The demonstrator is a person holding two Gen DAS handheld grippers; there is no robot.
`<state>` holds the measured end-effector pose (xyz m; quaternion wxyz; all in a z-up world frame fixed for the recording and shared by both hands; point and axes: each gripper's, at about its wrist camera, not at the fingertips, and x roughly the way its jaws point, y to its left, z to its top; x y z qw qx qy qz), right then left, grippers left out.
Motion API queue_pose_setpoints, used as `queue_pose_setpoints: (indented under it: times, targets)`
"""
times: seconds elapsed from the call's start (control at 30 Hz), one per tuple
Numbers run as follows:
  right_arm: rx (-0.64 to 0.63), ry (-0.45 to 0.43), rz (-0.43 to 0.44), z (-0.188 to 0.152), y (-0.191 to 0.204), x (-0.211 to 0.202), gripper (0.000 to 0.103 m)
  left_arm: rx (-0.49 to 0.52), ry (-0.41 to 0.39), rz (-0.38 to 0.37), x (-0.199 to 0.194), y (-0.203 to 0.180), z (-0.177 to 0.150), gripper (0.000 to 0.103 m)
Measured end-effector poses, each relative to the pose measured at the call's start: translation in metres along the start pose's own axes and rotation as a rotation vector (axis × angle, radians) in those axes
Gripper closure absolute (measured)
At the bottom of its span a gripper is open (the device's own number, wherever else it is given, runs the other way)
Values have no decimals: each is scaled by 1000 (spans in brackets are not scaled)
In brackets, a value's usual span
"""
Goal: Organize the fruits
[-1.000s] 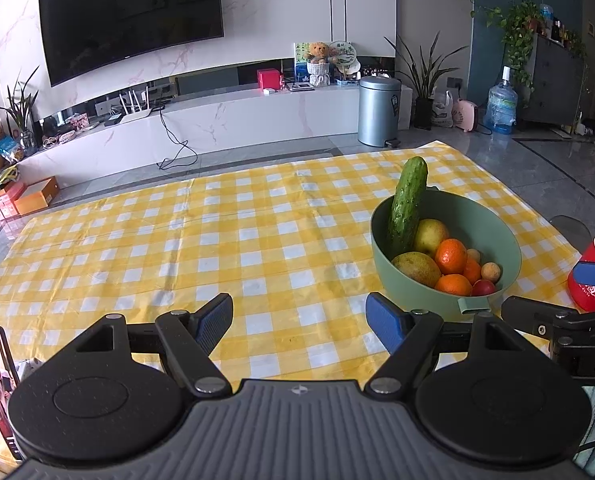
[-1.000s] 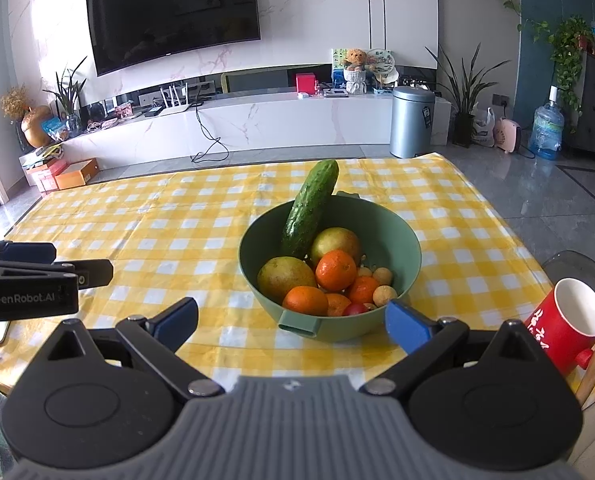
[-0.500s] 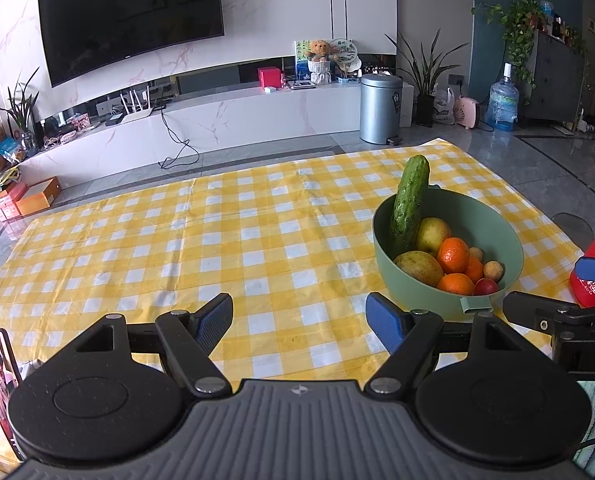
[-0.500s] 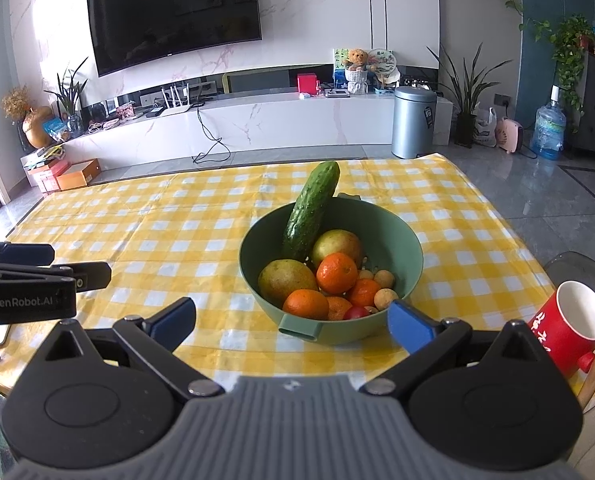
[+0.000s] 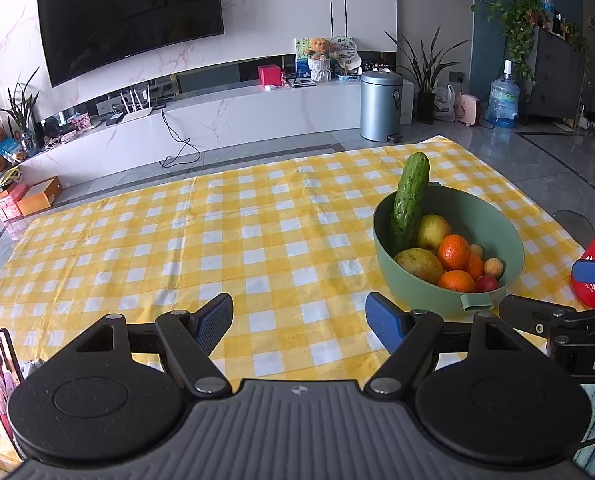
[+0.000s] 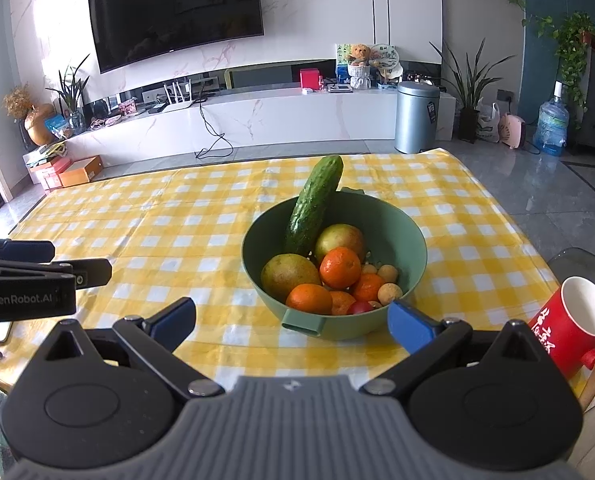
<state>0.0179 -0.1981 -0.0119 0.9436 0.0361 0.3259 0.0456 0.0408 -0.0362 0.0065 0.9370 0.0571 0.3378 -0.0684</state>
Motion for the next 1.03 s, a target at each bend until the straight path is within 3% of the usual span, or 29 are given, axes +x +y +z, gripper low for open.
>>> queue_pose_setpoints:
  times: [1.03]
  targets:
    - [9, 9, 6, -4, 1, 1, 4, 15, -27, -17, -13, -1, 2, 14]
